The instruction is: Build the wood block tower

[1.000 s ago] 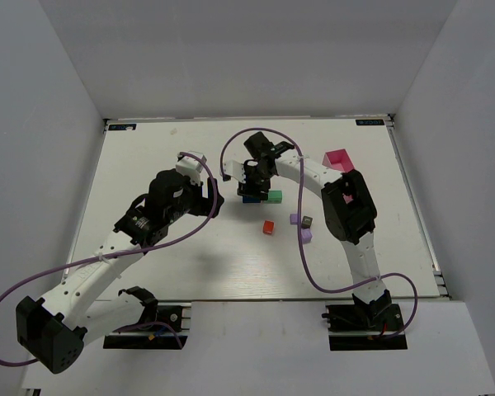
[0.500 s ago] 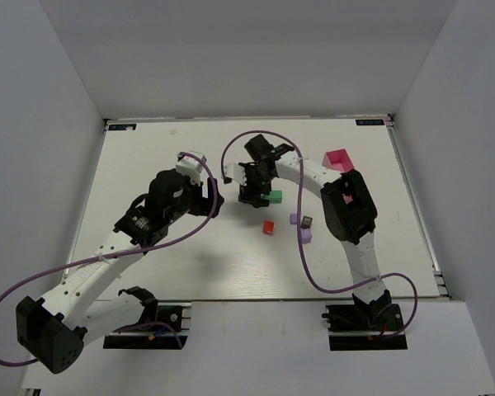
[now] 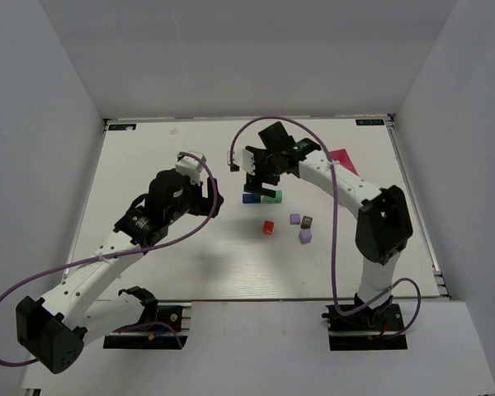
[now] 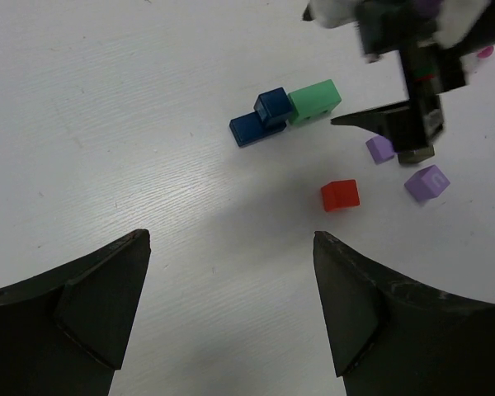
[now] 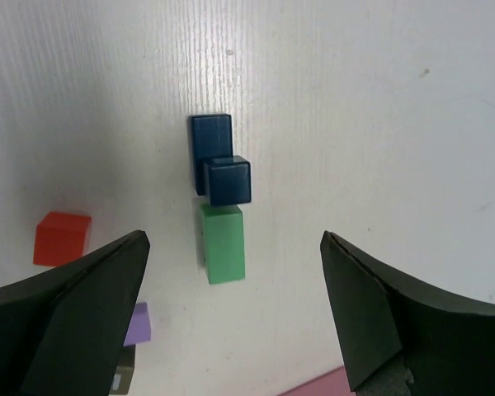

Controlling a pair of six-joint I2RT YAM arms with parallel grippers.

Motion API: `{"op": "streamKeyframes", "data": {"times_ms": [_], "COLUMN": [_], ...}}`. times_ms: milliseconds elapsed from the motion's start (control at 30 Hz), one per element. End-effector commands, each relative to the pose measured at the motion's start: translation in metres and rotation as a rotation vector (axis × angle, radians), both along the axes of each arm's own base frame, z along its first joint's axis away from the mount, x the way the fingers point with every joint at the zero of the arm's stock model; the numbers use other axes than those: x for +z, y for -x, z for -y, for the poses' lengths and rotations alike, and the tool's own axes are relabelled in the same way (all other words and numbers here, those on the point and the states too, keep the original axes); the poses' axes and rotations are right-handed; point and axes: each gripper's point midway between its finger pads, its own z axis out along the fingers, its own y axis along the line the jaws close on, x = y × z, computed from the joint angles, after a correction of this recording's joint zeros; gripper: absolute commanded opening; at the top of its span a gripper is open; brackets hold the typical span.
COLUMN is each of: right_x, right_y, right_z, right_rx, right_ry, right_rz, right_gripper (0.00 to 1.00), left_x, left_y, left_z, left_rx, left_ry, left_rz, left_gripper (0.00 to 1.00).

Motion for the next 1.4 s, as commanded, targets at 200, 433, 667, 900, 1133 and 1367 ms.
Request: {"op": "streamKeyframes", "data": {"times_ms": [200, 433, 667, 900, 1133, 1367], "right_x": [0.032, 0.011, -0.025, -0.051, -0.061, -0.079], "right_y": [0.027, 0.094, 0.133, 0.121, 0.098, 0.094], "right_z": [0.027, 0.042, 0.052, 0.050, 0.041, 0.037], "right_rx": [-0.134, 0.013, 0.151, 0.111, 0.034, -0.001], "right_ry": [-0.122, -0.153, -0.152, -0.120, -0.115, -0.072], "right_rz": [0.023, -0.152, -0.198, -0.194, -0.155, -0.200], "right_gripper": [0.90, 0.54, 0.45, 0.69, 0.70, 0.72], "left_x": [0.002, -0.001, 0.011, 0.016, 0.019, 0.023], "left_y": [-0.002, -0.003, 0.000, 0.005, 0.009, 0.010], "left_z": [-0.007, -0.007, -0.011, -0.010, -0.006, -0.004], "left_rx": [0.017, 0.015, 0.024, 0.005, -0.018, -0.027], "left_ry": [-0.018, -0.031, -0.012, 0.006, 0.028, 0.041], "left_rz": [0.031, 0.028, 0.063, 0.075, 0.073, 0.086], "left_gripper": [0.95, 0.97, 0.97, 0.97, 0.97, 0.97]}}
